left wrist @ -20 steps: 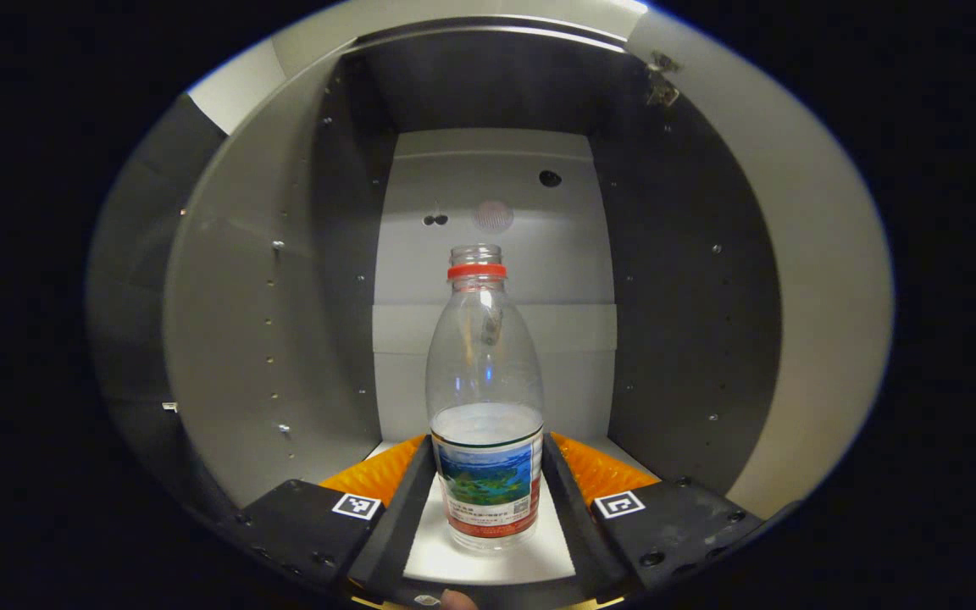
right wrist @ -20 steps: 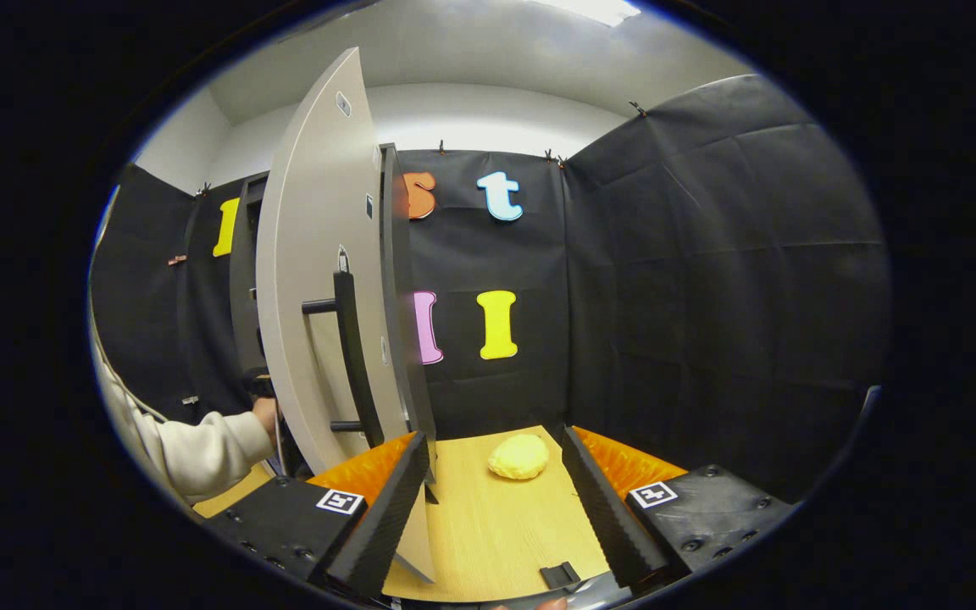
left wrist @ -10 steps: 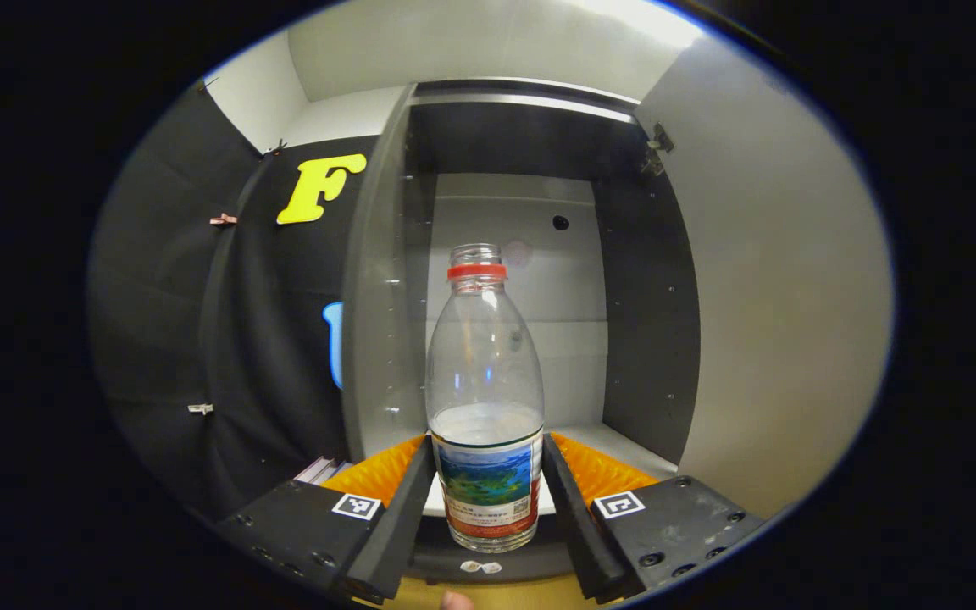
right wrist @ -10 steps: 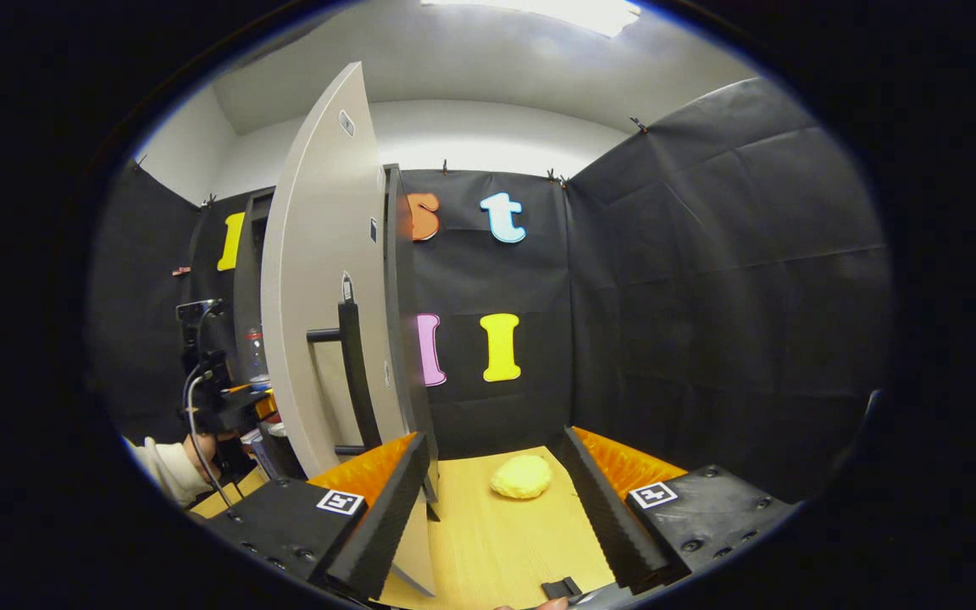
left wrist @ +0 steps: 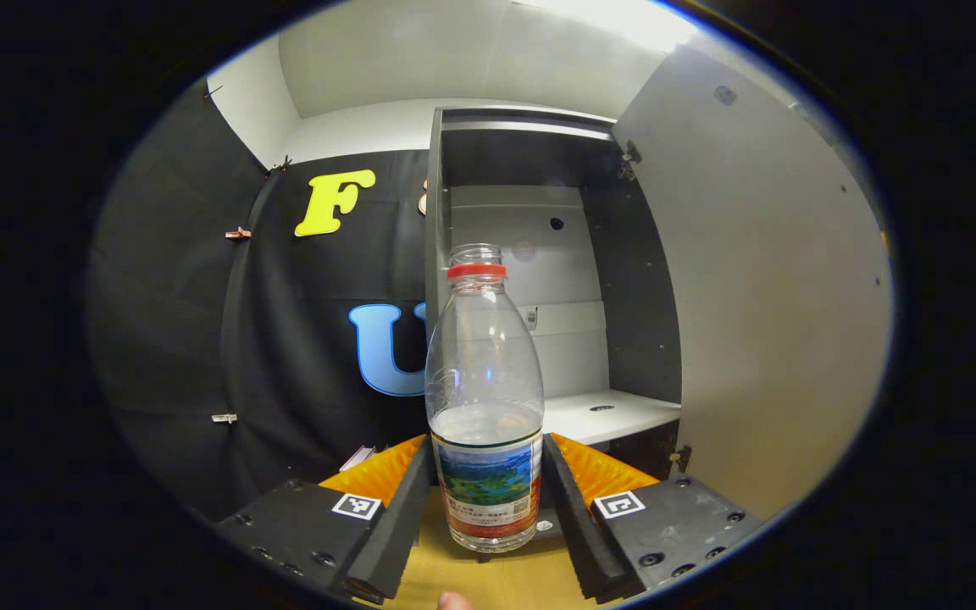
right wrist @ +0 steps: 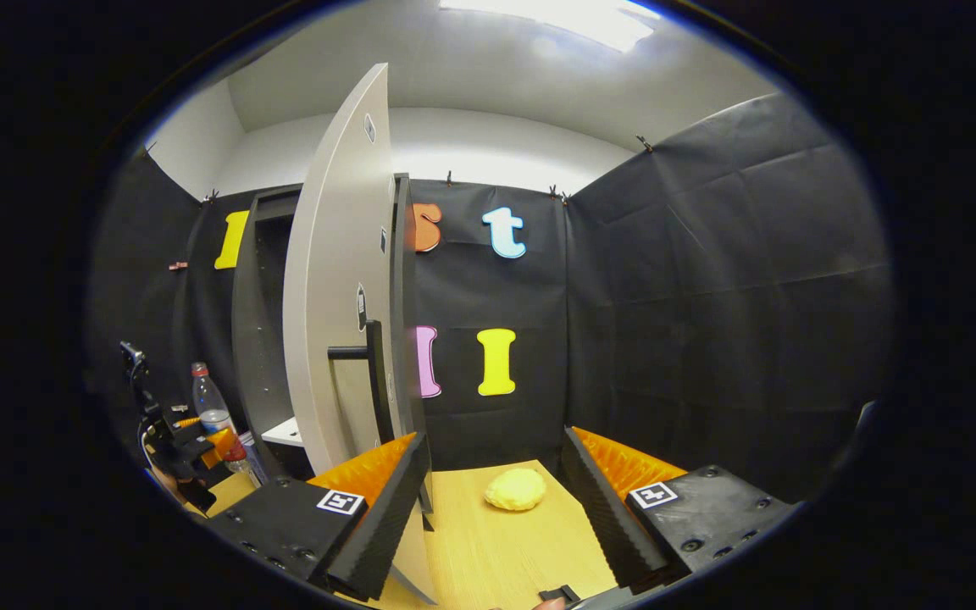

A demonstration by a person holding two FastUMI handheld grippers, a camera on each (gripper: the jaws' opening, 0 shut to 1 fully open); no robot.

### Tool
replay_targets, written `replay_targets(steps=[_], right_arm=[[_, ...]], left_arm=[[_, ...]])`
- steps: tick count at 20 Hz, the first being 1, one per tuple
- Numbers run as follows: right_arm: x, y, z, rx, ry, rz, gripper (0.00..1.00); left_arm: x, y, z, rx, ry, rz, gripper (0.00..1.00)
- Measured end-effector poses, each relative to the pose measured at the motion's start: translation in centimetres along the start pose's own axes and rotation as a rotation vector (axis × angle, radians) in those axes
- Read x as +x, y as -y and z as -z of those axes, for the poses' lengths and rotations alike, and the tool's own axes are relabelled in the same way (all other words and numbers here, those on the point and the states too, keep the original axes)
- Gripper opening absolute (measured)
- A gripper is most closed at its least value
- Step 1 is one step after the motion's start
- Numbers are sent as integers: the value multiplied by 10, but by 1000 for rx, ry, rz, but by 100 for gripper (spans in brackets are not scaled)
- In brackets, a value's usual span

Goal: Open the cabinet door with the right hand, grasp the bottle in the cabinet with the left hand and place it on the coaster, then close the cabinet door with the right hand.

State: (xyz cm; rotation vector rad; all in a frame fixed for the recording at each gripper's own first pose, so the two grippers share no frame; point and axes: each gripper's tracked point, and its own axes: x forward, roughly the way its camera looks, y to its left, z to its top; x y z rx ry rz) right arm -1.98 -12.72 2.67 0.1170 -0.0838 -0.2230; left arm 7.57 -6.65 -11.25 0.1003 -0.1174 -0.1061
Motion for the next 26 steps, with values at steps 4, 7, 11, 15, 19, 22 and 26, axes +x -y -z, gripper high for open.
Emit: replay_targets(steps=[4,7,11,15,19,22,26], right_arm=[[-4,-1,-5,-32,17,33,98],[-6,0,-10,-40,29,51,97],[-4,2,-16,-19,35,82,97],[-2,-5,-16,-27,18,83,97],[0,0,-14,33,-2,114,97],[3,10,-13,107,-32,141,97],[4,23,-16,141,-38,192,98]], left_arm=[[-31,-2,40,3,-12,24,77],[-53,3,80,-17,-43,52,77],[-77,9,135,-48,-100,80,78],[-91,4,177,-49,-116,72,77],[-102,-3,214,-41,-119,60,78],[-107,-8,240,-50,-119,46,79],[-108,-8,268,-40,-129,41,79]])
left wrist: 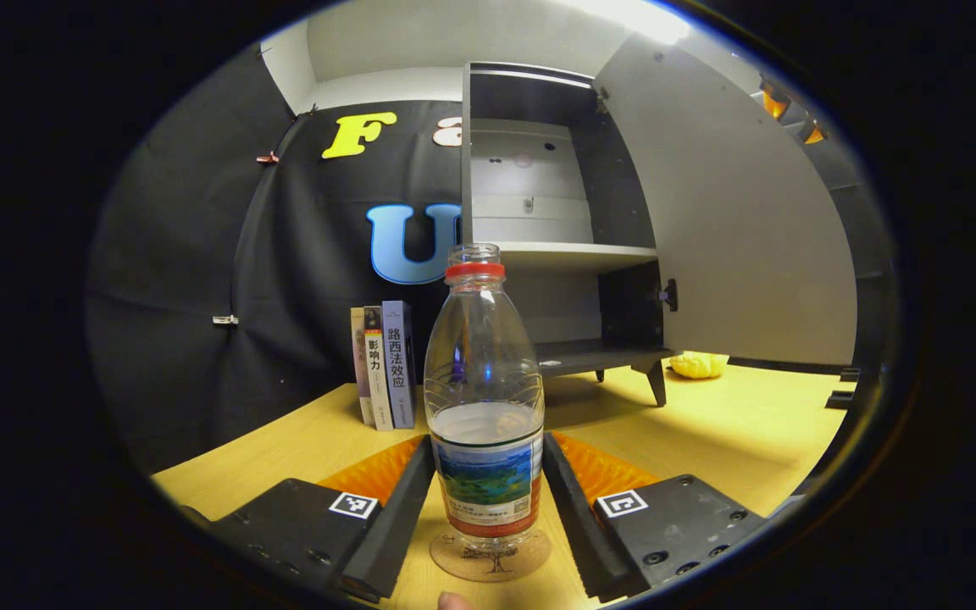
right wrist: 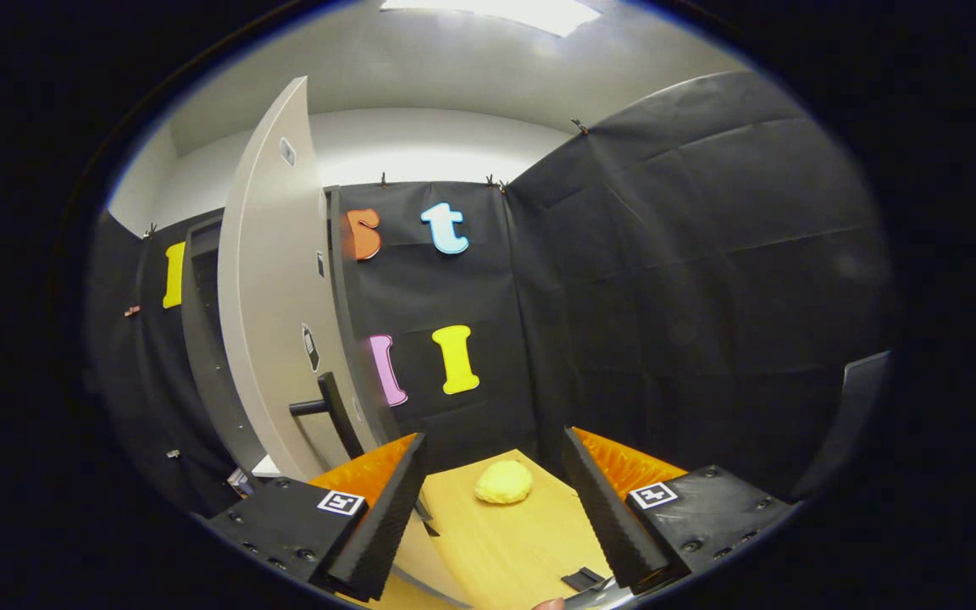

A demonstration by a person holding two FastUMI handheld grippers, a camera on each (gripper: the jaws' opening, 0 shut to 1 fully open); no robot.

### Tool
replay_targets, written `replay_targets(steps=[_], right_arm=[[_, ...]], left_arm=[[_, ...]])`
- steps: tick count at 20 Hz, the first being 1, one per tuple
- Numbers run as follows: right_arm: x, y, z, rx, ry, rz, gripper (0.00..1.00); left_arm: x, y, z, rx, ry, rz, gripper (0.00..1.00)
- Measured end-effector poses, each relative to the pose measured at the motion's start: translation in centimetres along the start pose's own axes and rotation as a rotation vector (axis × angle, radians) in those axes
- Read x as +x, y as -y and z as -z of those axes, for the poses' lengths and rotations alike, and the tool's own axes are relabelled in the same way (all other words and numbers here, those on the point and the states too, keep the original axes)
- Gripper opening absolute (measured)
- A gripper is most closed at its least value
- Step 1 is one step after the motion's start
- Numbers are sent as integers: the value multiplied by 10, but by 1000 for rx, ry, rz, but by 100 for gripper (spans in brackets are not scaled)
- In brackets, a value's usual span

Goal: Open the cabinet door with the right hand, grasp the bottle in the cabinet with the left hand and place it on the coaster, then close the cabinet door with the right hand.

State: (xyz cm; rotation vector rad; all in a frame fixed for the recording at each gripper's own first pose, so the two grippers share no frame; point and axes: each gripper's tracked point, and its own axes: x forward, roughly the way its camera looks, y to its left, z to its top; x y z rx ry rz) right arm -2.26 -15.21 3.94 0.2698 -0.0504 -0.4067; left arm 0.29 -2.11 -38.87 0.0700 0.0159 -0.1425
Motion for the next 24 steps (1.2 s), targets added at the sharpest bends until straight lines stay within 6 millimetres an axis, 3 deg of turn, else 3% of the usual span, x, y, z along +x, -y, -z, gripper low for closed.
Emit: replay_targets(steps=[9,10,16,19,24], right_arm=[[1,-3,13,-35,-47,2,97],[1,-4,14,-34,-48,2,97],[6,-6,18,-34,-53,-19,98],[8,-6,20,-46,-56,-40,98],[15,-7,28,-108,-66,-79,97]], left_arm=[[4,-2,21,-7,-54,-4,87],[3,-3,20,-4,-57,-5,92],[-9,2,11,-6,-89,12,93],[-22,5,-8,-40,-105,-4,93],[-35,0,-69,-27,-122,-40,93]])
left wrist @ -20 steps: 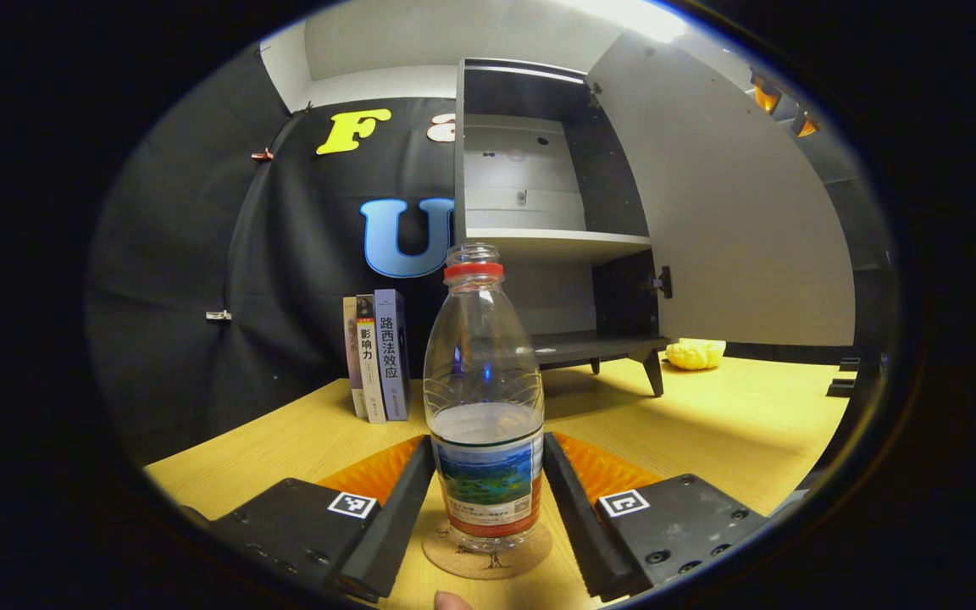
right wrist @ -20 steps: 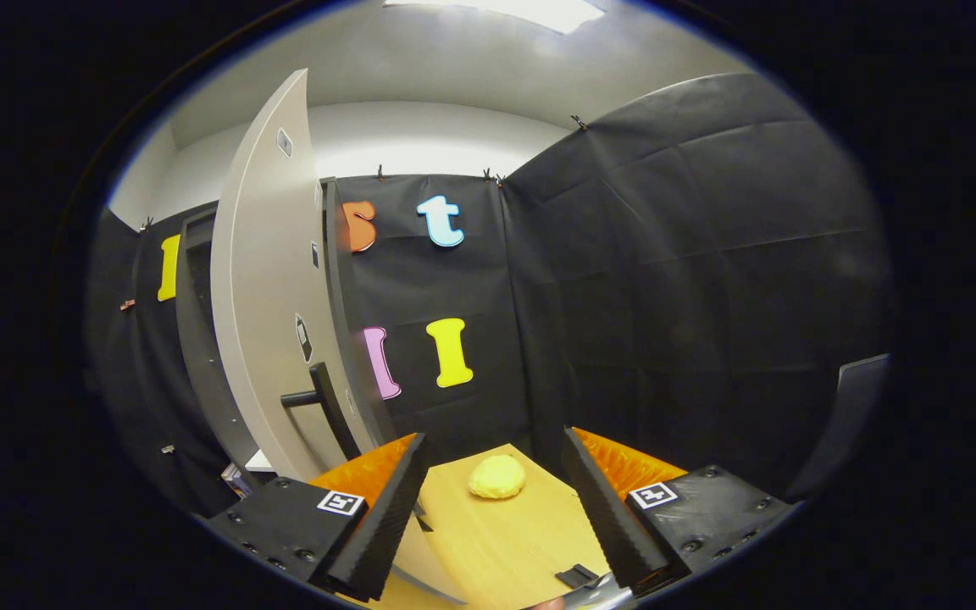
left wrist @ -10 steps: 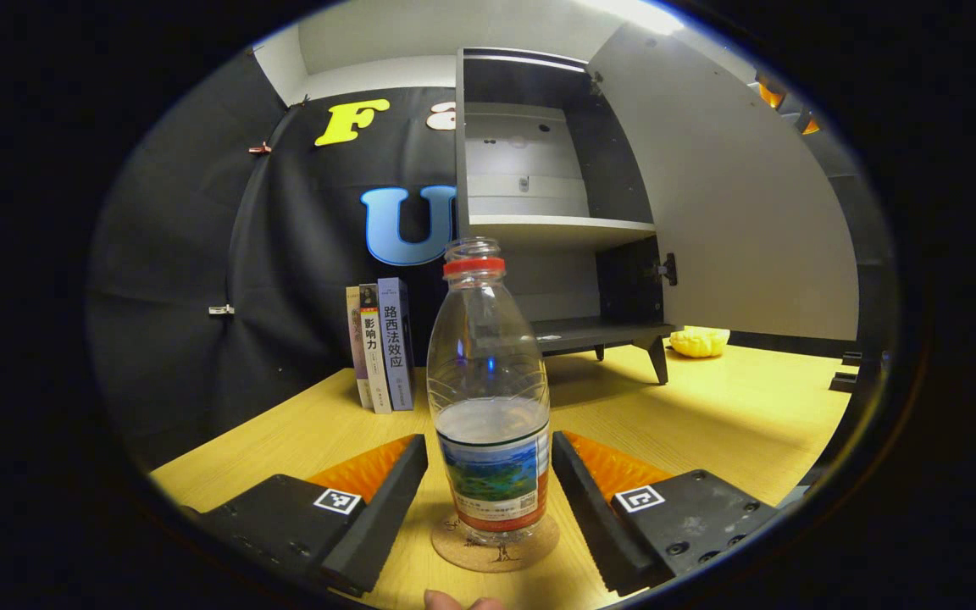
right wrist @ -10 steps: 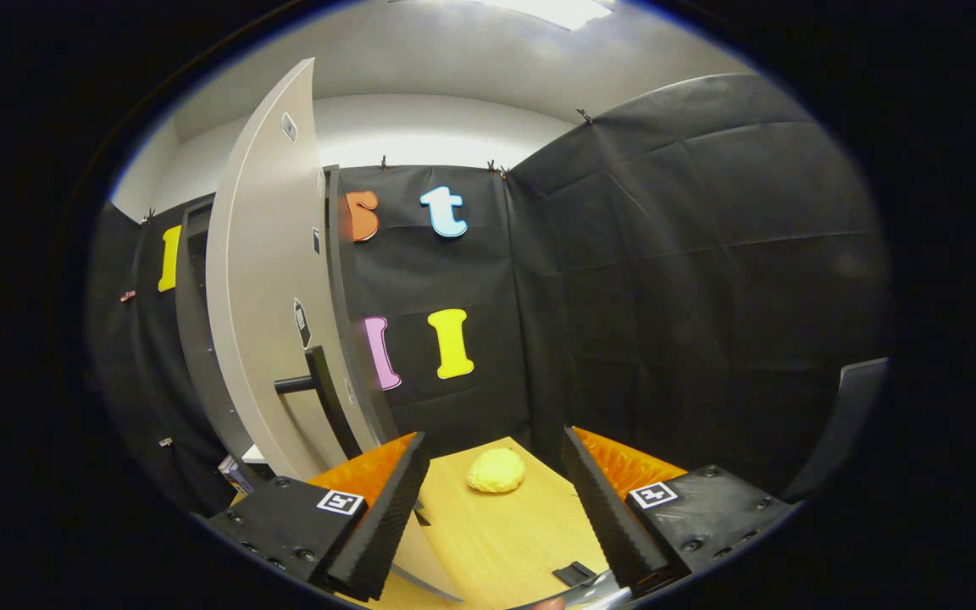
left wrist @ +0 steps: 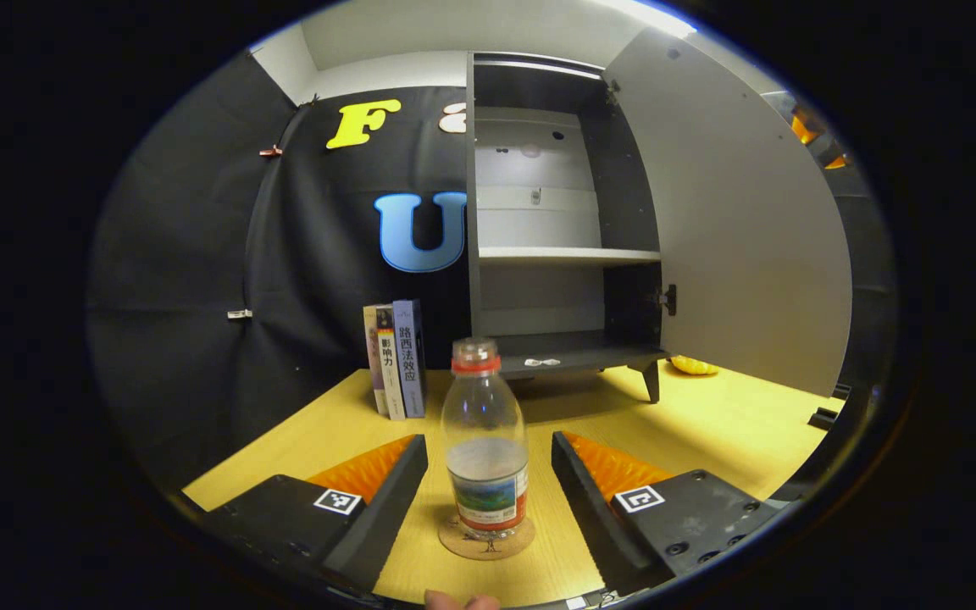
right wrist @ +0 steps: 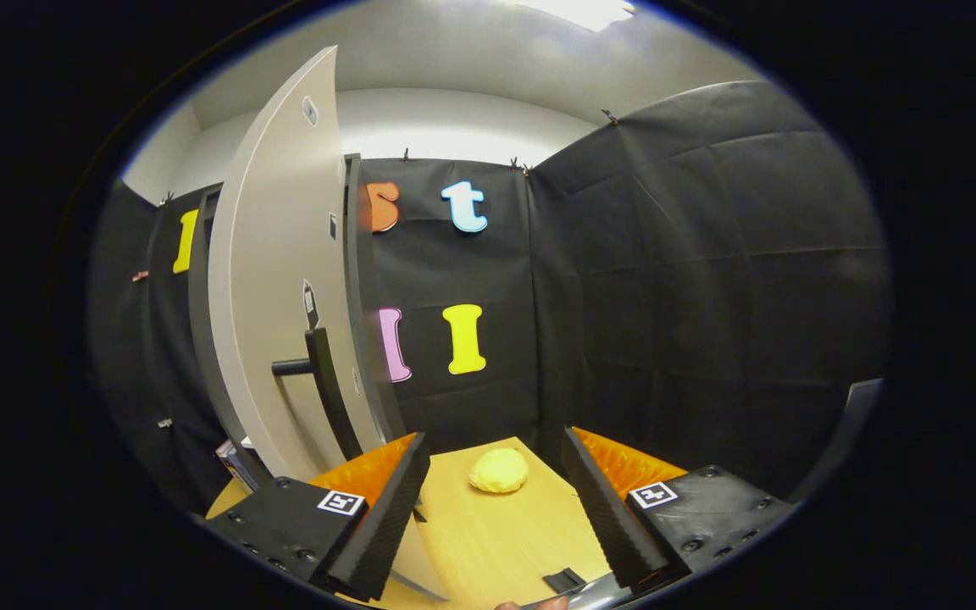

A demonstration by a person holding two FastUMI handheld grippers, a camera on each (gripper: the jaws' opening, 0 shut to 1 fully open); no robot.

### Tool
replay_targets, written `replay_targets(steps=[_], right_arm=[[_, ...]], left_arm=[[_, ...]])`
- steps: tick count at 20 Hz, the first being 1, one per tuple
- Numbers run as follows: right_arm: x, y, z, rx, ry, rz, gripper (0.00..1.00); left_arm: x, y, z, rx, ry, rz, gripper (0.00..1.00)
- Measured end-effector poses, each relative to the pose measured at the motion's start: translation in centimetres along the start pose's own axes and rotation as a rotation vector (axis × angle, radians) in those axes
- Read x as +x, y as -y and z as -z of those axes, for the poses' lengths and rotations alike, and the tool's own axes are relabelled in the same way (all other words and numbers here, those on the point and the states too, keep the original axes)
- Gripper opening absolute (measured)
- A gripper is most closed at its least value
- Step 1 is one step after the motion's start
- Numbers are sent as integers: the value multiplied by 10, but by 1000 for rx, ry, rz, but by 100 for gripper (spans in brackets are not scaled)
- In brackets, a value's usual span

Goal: Open the cabinet door with the right hand, grasp the bottle in the cabinet with the left hand and place it on the coaster, then close the cabinet door with the right hand.

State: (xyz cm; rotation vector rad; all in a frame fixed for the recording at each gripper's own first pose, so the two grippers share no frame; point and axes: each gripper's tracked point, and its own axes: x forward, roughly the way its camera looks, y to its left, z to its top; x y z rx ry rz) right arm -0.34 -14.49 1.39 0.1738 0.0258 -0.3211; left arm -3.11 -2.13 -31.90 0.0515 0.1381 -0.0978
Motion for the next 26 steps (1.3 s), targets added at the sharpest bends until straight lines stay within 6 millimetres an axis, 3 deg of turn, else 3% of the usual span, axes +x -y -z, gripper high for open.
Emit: replay_targets(steps=[5,10,12,18,22,23,26], right_arm=[[14,-2,-2,-6,8,-32,98],[20,0,-14,-29,40,-39,97],[22,6,-19,-42,45,-23,97],[24,-12,-21,-58,21,-66,97],[20,-27,-18,-77,23,-101,97],[17,-26,-20,-80,31,-96,100],[17,-26,-18,-61,30,-89,95]], left_arm=[[-14,-3,-101,-76,26,-30,93],[-20,-13,-205,-30,92,-87,93],[-21,-17,-231,-23,99,-107,93],[-29,-14,-273,-68,68,-128,93],[-37,-20,-287,-43,84,-142,93],[-36,-21,-287,-40,87,-143,93],[-38,-22,-287,-37,86,-137,93]])
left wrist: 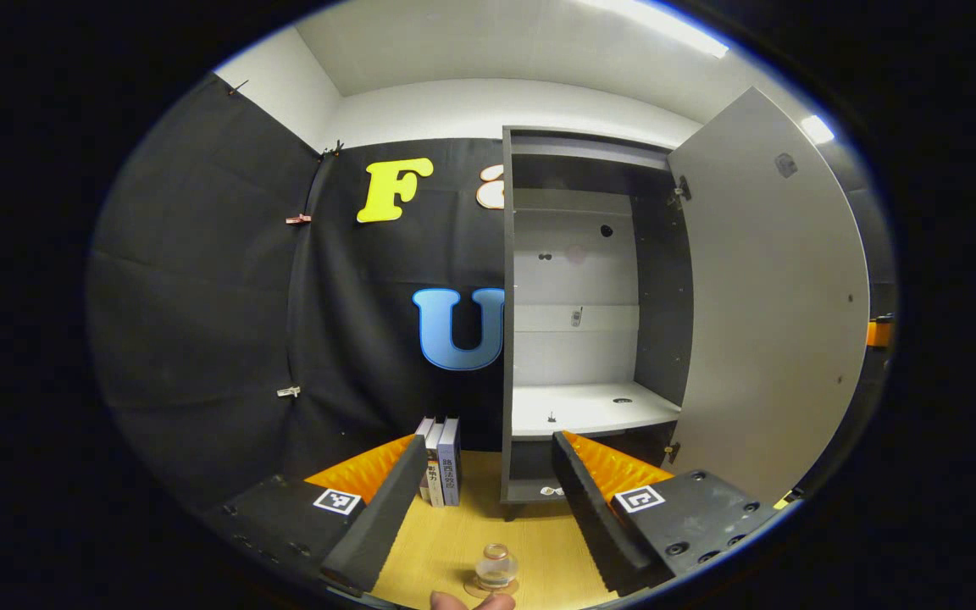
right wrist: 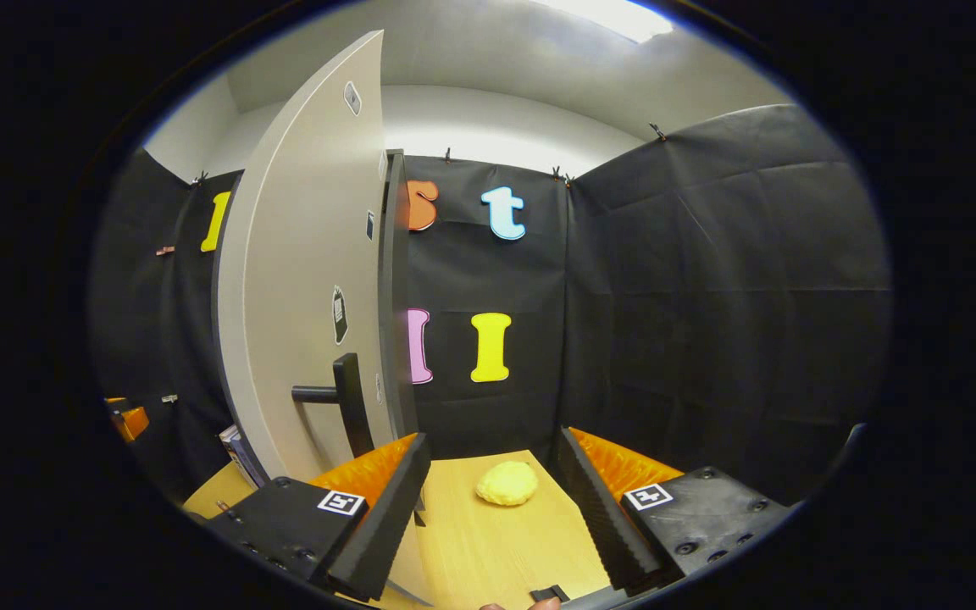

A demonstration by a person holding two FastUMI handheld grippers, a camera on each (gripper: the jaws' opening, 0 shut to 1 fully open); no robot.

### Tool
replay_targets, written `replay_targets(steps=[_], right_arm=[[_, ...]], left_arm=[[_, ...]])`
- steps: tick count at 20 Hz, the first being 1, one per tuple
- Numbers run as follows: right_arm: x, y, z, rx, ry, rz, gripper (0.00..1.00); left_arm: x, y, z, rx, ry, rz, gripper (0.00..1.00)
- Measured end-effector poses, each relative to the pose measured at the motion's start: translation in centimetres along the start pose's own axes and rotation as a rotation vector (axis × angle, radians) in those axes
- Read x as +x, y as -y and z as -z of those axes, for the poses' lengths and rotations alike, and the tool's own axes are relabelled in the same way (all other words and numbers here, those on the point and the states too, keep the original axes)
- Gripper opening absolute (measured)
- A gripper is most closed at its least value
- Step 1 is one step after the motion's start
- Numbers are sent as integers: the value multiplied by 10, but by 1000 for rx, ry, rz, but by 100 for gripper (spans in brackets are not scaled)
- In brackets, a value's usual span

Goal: Open the cabinet door with the right hand, grasp the bottle in the cabinet with the left hand and place it on the coaster, then close the cabinet door with the right hand.

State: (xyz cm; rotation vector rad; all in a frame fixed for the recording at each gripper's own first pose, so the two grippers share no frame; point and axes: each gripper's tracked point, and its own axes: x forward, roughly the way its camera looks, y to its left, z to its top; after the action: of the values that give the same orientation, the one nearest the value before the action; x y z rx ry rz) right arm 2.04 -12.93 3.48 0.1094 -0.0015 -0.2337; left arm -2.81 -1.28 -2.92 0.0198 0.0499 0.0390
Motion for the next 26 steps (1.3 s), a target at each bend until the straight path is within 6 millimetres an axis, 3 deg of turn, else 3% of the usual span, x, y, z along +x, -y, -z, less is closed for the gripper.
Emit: replay_targets(steps=[7,13,18,26], right_arm=[[-5,-9,3,13,-4,26,97],[-13,-41,9,36,-17,-21,97],[-21,-89,13,48,-26,-116,97],[-15,-189,19,33,-33,-326,98]], left_arm=[[-3,-4,-2,20,13,14,93],[0,2,-4,24,23,27,93],[-2,6,-3,28,21,40,93],[-6,1,-2,24,19,28,93]])
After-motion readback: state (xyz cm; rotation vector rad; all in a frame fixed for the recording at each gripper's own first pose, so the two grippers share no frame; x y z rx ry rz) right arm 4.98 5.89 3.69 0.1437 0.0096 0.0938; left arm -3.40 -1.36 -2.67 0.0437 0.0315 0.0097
